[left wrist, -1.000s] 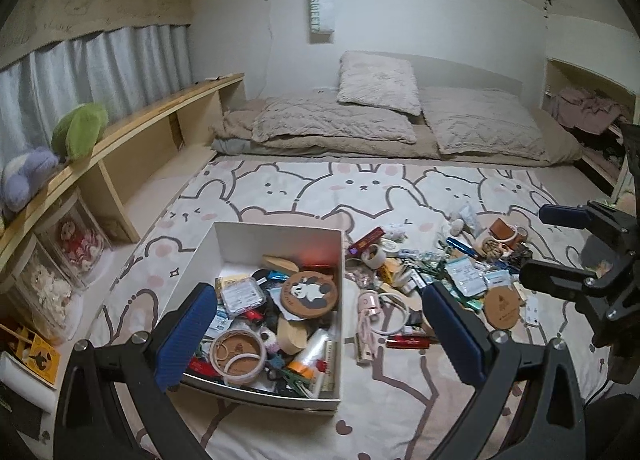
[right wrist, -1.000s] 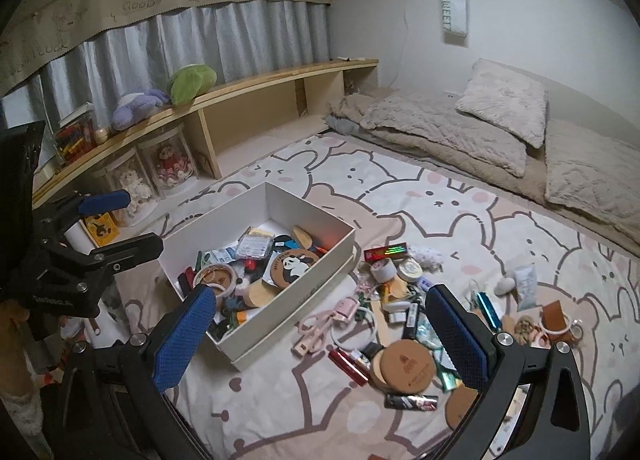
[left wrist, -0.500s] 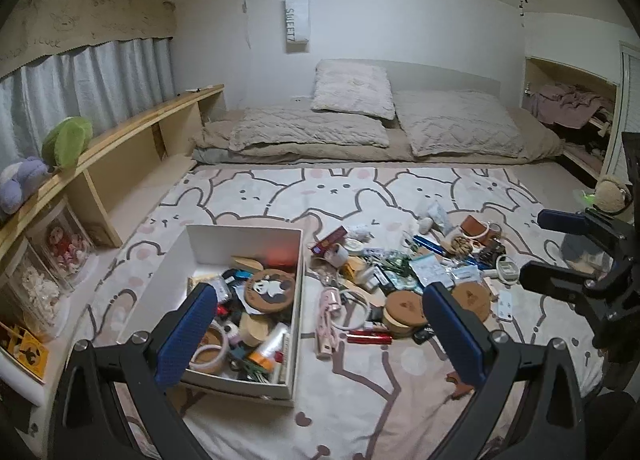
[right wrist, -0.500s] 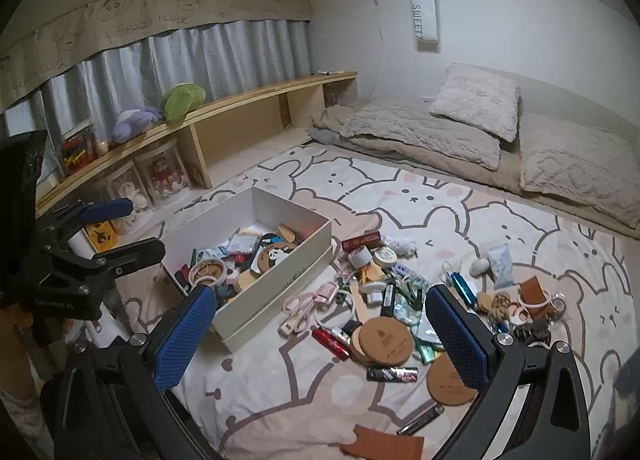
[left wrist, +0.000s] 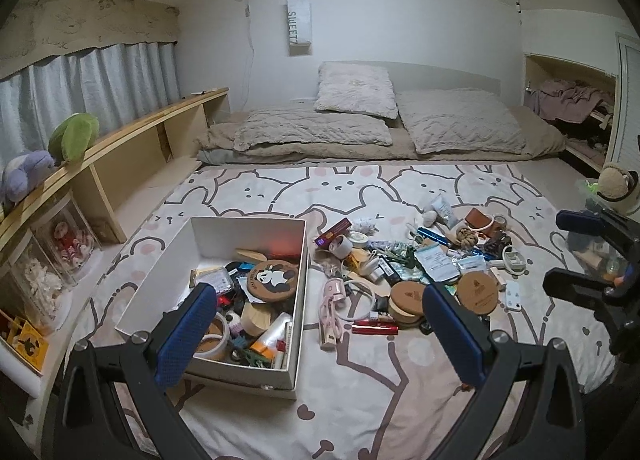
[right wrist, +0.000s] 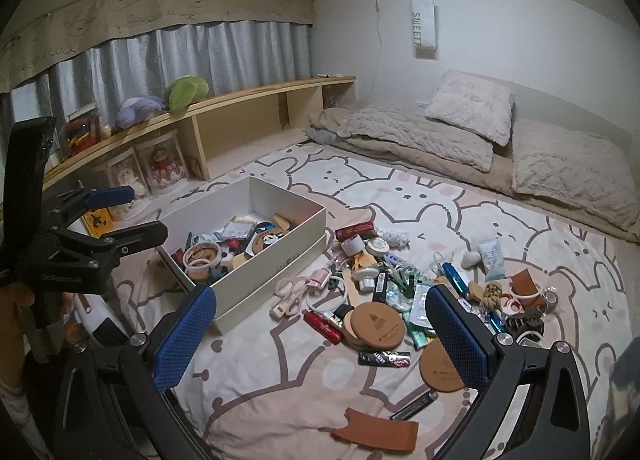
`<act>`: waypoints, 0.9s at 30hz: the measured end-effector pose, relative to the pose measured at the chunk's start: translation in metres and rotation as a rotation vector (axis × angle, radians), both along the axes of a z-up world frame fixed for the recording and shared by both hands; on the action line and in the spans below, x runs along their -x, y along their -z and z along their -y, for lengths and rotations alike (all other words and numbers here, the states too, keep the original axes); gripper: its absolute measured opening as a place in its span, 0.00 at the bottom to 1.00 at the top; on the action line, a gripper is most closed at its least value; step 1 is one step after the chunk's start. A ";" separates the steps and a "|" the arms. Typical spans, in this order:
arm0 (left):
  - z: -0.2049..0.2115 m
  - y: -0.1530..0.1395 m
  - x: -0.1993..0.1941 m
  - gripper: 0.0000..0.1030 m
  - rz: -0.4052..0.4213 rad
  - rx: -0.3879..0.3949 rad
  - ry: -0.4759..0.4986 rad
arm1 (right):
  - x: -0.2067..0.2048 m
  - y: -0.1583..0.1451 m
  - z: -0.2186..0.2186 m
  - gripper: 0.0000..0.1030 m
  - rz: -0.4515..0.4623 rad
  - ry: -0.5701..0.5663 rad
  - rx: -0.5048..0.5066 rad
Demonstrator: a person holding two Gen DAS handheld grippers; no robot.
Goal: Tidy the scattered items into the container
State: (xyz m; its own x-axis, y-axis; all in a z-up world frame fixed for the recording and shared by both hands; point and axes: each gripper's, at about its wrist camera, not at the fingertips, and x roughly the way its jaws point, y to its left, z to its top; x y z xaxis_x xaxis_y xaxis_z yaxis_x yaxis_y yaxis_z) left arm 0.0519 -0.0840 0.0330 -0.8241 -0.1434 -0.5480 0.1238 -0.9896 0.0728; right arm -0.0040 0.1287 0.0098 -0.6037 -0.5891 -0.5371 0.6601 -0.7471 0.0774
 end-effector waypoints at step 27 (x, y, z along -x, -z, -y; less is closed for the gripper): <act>0.003 0.019 -0.011 1.00 0.021 -0.006 0.000 | -0.015 0.011 0.000 1.00 -0.063 0.024 -0.026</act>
State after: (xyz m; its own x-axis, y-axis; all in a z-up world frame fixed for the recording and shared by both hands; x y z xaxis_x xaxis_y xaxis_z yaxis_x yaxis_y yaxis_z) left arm 0.0627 -0.0870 0.0141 -0.8127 -0.1396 -0.5658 0.1219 -0.9901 0.0693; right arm 0.0114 0.1291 -0.0011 -0.6505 -0.5602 -0.5129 0.6450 -0.7640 0.0164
